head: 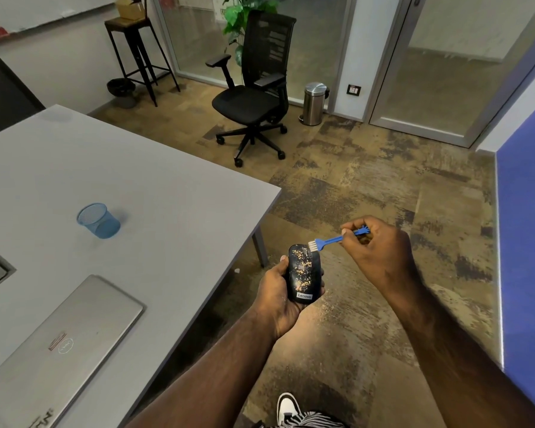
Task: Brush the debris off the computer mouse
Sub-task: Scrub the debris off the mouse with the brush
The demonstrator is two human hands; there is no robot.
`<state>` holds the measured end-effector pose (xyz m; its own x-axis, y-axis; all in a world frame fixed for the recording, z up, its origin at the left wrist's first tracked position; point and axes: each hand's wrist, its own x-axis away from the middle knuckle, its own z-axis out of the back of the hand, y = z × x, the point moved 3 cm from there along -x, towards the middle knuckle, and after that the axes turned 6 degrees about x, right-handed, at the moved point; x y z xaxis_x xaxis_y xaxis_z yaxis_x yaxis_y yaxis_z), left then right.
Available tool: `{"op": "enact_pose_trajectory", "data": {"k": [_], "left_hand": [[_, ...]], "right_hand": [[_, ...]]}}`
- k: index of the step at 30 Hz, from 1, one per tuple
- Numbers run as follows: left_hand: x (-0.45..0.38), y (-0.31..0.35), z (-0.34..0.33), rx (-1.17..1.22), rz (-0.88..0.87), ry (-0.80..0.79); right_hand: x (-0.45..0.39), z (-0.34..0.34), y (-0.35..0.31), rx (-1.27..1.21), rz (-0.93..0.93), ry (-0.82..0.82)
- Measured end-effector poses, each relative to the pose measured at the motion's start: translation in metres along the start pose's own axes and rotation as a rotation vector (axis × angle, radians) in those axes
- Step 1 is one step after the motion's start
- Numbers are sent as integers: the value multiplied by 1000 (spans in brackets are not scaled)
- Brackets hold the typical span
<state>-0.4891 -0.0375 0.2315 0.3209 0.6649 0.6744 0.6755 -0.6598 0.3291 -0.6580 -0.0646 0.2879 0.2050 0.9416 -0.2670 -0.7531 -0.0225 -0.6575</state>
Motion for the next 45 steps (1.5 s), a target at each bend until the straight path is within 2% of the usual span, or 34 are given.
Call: {"op": "enact_pose_trajectory", "data": {"k": [5,10,12,16,18,21,23,27,29,32,34,39,42,45], "left_hand": [[-1,0,2,12,7,-3],[-4,-1,4,19,9,-10],[-5,-2,4,26,16,-10],[-4,-3,3,45,27,-4],[-4,-2,3,47,25,0],[-4,-2,1,35,11,9],[-3,-2,0,30,12,14],[-1,-3,0,42,26,12],[0,-3,0,40,25,14],[-2,-3,1,34,16,6],[-3,-3,2,37,18,2],[-2,-2,2,46,33,-12],[-2,-1,2,39,22,-13],[-3,-1,2,40,24,-14]], "right_hand": [[2,4,4,73,1,-11],[11,9,4,-149,0,-39],[14,6,5,-111,-5,-52],[13,10,11,-12,-54,22],[15,13,12,-77,-56,30],[19,12,9,-214,-11,-47],[21,10,8,-184,21,-83],[18,12,13,-42,-16,10],[17,14,14,-93,-26,20],[19,11,9,-174,17,-61],[19,8,8,-130,39,-79],[14,8,12,-63,-11,3],[15,7,11,-148,6,-39],[15,2,12,-43,16,-58]]}}
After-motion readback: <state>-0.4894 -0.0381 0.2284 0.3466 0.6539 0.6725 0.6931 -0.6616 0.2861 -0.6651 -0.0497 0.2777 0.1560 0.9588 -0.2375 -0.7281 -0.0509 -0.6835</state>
